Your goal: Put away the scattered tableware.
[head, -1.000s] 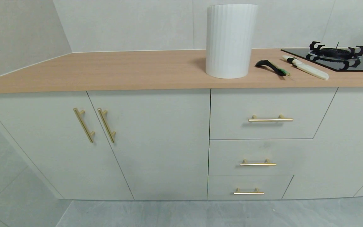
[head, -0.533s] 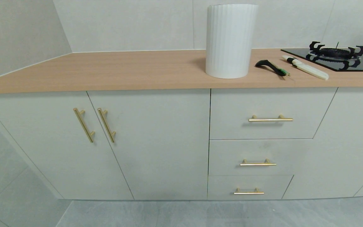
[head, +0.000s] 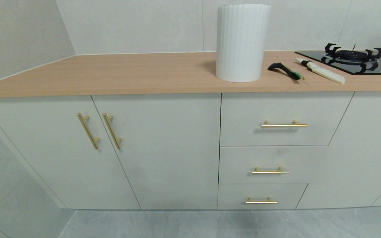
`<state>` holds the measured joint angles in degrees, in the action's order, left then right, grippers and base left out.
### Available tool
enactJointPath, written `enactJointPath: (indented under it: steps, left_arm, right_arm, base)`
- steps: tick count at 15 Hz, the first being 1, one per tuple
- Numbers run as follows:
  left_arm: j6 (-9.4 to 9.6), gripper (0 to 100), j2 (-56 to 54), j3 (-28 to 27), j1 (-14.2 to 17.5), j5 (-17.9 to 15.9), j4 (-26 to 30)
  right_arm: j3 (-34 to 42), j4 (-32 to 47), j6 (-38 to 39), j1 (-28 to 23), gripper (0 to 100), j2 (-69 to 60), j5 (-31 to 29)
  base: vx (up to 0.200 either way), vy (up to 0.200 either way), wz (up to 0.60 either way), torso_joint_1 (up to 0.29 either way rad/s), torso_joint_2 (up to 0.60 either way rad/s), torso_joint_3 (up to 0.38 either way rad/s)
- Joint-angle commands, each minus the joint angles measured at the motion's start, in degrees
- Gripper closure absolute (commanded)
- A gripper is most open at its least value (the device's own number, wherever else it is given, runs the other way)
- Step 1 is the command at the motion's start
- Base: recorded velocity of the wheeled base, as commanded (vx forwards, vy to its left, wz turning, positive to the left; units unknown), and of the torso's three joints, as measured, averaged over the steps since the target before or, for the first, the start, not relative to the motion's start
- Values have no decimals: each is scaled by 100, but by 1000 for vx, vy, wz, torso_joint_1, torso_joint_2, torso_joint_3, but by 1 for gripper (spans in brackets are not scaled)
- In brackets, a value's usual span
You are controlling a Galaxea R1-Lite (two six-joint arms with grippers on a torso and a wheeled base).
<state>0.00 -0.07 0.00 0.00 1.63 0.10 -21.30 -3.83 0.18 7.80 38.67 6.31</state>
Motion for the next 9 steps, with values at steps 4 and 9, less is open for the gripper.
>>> enactJointPath:
  steps: [4, 9]
  left_arm:
    - [0, 0, 7, 0, 0, 4, -1]
    - [0, 0, 7, 0, 0, 4, -1]
  right_arm:
    - [-516, -1445, -45, 169, 0, 3279, -25]
    - [-1070, -1999, -45, 169, 0, 4588, -60]
  base:
    - [0, 0, 0, 0, 0, 0]
    - [0, 0, 0, 0, 0, 0]
